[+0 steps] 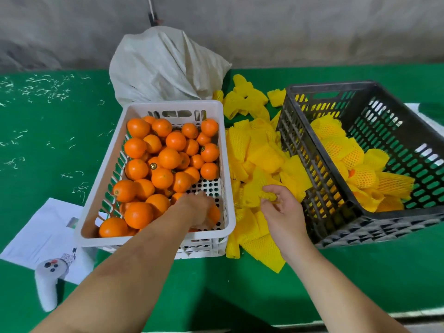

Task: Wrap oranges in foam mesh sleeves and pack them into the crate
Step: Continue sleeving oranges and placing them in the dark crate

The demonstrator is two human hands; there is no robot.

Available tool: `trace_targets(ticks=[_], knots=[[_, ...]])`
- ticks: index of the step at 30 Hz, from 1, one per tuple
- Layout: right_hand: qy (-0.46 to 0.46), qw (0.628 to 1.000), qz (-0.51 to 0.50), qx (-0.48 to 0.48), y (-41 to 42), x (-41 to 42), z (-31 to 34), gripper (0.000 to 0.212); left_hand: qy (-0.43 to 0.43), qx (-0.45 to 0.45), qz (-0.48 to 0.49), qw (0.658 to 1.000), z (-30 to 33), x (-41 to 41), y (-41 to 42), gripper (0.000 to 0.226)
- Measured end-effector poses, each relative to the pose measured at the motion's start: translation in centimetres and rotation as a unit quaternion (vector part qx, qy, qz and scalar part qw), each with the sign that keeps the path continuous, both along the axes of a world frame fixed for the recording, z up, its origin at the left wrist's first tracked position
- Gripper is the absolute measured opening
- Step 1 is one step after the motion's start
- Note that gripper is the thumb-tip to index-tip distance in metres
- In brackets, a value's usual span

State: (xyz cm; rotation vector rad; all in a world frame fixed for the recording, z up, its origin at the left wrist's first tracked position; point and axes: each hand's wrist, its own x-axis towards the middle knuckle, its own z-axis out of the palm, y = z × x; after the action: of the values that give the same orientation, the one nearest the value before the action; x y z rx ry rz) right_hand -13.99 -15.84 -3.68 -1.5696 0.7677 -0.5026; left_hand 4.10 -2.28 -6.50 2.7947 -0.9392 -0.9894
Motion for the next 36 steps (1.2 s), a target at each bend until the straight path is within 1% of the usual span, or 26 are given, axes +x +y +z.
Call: trace_targets(ticks=[1,2,3,4,5,7,8,9,11,12,13,14,15,16,18,20,22,25,27,29,32,36], knots=[[-0.003,1.0,0.001,0.005,-0.4,-0.2,0.0,0.033,-0.017,-0.053,0.02,0.998,0.8,0.4,0.4,0.059],[-0.007,1.0,0.002,0.012,-0.8,-0.3,0.1,0.035,-0.014,-0.107,0.037,0.993,1.0,0.8,0.6,0.061],[-0.015,1.0,0.003,0.017,-1.3,-0.4,0.3,0.034,0.007,-0.183,0.079,0.98,1.3,0.8,0.9,0.063],[-0.026,0.999,0.003,0.021,-1.8,-0.4,0.6,0.032,0.012,-0.267,0.114,0.957,1.7,0.5,0.9,0.065],[-0.034,0.999,0.004,0.021,-2.3,-0.3,0.9,0.028,0.002,-0.333,0.152,0.931,2.2,0.0,0.8,0.067],[-0.046,0.999,0.004,0.011,-3.6,0.0,1.6,0.022,-0.005,-0.429,0.21,0.878,2.8,-1.7,0.3,0.065],[-0.052,0.999,0.005,0.003,-4.3,0.1,2.0,0.022,0.005,-0.469,0.229,0.853,3.4,-2.8,0.0,0.063],[-0.056,0.998,0.005,-0.005,-5.0,0.2,2.5,0.023,0.021,-0.513,0.252,0.82,4.0,-4.1,-0.4,0.061],[-0.057,0.998,0.021,-0.013,-6.3,0.5,3.1,0.032,0.099,-0.575,0.276,0.764,5.1,-6.7,-1.7,0.055],[-0.061,0.997,0.038,-0.015,-6.8,0.7,3.2,0.04,0.146,-0.588,0.278,0.745,5.4,-7.6,-2.5,0.055],[-0.065,0.996,0.058,-0.012,-7.3,0.9,3.1,0.048,0.191,-0.592,0.275,0.733,5.5,-8.4,-3.5,0.057],[-0.065,0.995,0.073,-0.008,-7.6,1.1,2.9,0.056,0.229,-0.591,0.265,0.727,5.5,-9.1,-4.3,0.06],[-0.059,0.995,0.083,-0.007,-7.9,1.4,2.8,0.059,0.255,-0.588,0.254,0.724,5.2,-9.5,-4.9,0.065],[-0.054,0.994,0.09,-0.008,-8.1,1.6,2.6,0.056,0.28,-0.585,0.251,0.719,5.2,-9.9,-5.2,0.068],[-0.046,0.994,0.097,-0.03,-8.1,1.7,2.4,0.04,0.341,-0.583,0.241,0.696,4.6,-9.7,-5.2,0.076],[-0.03,0.993,0.105,-0.05,-8.1,1.5,2.2,0.039,0.399,-0.577,0.228,0.675,4.4,-9.3,-4.8,0.084],[-0.019,0.993,0.101,-0.057,-8.2,1.3,2.3,0.038,0.431,-0.562,0.217,0.672,4.5,-9.0,-4.5,0.09],[-0.014,0.993,0.078,-0.092,-8.3,1.4,2.7,0.029,0.432,-0.539,0.2,0.695,5.1,-9.0,-5.0,0.091],[-0.004,0.991,0.057,-0.117,-8.2,1.3,2.9,0.022,0.423,-0.536,0.198,0.704,5.0,-9.1,-5.1,0.096],[0.002,0.99,0.05,-0.131,-8.2,1.3,2.9,0.018,0.421,-0.549,0.197,0.695,4.8,-9.1,-5.0,0.095],[0.015,0.988,0.053,-0.146,-7.9,1.2,2.8,0.014,0.396,-0.583,0.215,0.676,4.6,-9.3,-5.0,0.086],[-0.038,0.993,0.043,-0.108,-7.1,0.8,3.5,0.012,0.308,-0.612,0.244,0.686,4.2,-9.9,-5.5,0.083]])
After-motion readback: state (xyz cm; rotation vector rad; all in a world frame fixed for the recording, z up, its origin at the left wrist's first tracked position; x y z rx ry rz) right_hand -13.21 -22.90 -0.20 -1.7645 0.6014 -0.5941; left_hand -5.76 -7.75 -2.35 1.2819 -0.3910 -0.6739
